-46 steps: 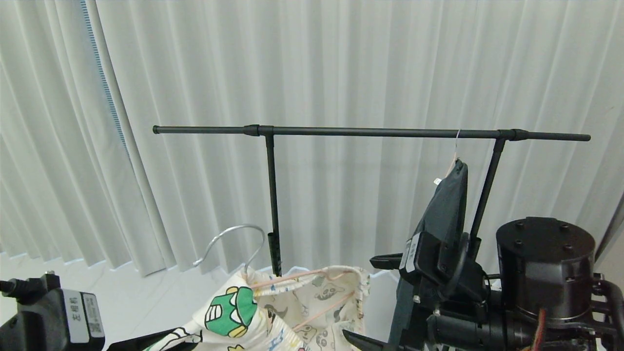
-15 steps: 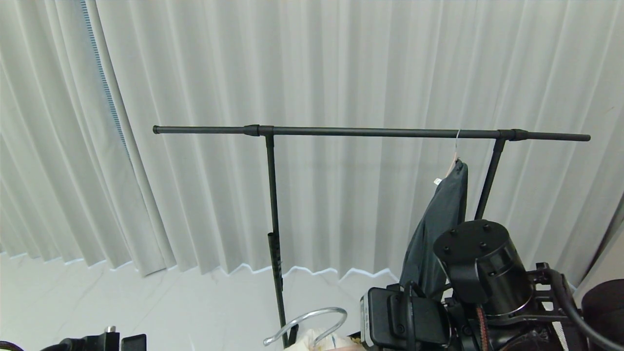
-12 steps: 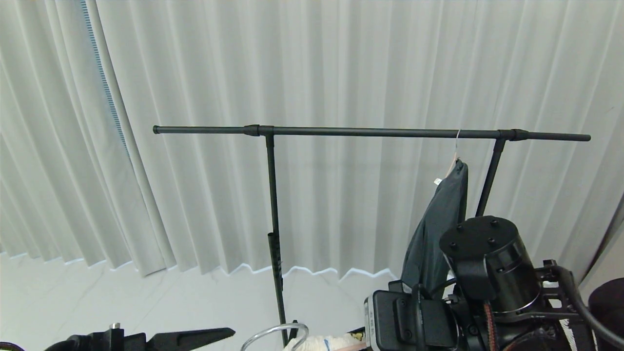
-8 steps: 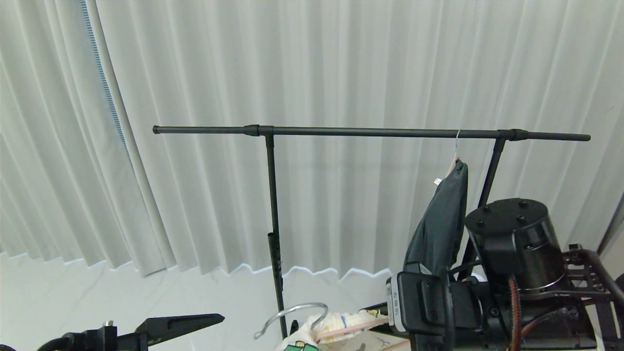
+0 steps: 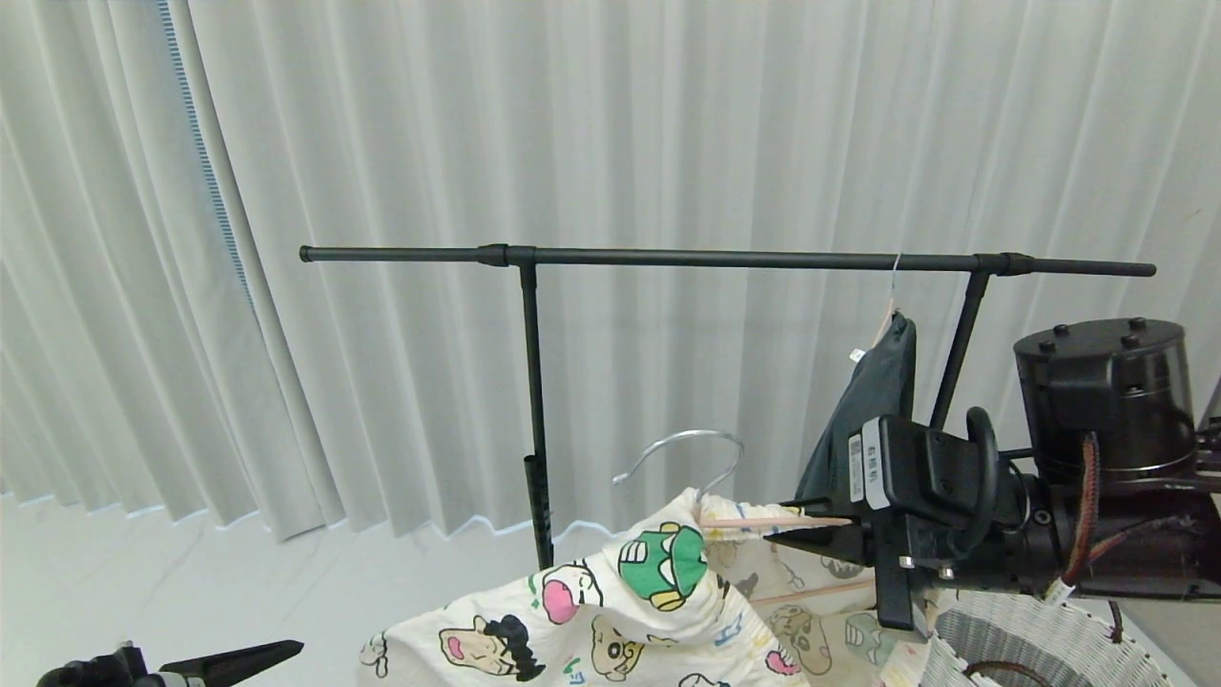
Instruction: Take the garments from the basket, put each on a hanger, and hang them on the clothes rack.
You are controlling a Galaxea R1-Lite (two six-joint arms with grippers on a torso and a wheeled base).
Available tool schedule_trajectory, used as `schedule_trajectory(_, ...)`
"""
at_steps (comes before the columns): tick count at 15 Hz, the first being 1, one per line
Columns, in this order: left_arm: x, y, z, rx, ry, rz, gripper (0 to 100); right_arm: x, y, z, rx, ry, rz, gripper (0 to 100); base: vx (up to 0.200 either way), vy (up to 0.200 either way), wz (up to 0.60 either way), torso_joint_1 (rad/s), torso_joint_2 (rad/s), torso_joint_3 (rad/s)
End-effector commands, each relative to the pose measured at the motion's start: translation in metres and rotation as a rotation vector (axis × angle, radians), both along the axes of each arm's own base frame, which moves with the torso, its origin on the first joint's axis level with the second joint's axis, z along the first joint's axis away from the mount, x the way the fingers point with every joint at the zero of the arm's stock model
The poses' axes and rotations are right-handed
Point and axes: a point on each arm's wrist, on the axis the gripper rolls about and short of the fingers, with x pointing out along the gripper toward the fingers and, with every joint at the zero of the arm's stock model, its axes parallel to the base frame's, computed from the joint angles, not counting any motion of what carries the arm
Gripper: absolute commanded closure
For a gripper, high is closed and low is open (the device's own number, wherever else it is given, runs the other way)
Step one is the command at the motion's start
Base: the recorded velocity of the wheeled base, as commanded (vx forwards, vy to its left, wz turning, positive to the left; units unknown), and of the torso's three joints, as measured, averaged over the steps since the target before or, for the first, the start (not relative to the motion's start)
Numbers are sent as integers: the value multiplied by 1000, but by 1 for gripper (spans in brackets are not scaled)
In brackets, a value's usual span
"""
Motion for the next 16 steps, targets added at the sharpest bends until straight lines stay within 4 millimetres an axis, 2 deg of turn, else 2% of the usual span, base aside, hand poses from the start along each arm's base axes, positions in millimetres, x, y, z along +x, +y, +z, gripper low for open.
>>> schedule_trajectory(1, 0, 8, -12, -14, 67, 126, 0, 1, 1, 2, 21, -16, 6, 100, 0, 0, 0, 0, 0, 0)
schedule_trajectory(3, 6, 5, -12, -61, 132, 181, 0, 1, 2, 4, 41, -31, 20, 100, 0, 0, 0, 0, 0, 0)
schedule_trajectory(6, 5, 4, -13, -100, 167, 119, 0, 0, 2, 6, 45, -36, 24, 100, 0, 0, 0, 0, 0, 0)
schedule_trajectory(11, 5, 4, -12, -132, 181, 138, 0, -4, 4, 8, 54, -51, 46, 100, 0, 0, 0, 0, 0, 0)
schedule_trajectory(12, 6, 4, -11, -138, 178, 140, 100, -6, 4, 10, 57, -58, 50, 100, 0, 0, 0, 0, 0, 0)
schedule_trajectory(16, 9, 4, -9, -148, 160, 159, 100, -11, 2, 15, 74, -70, 71, 100, 0, 0, 0, 0, 0, 0)
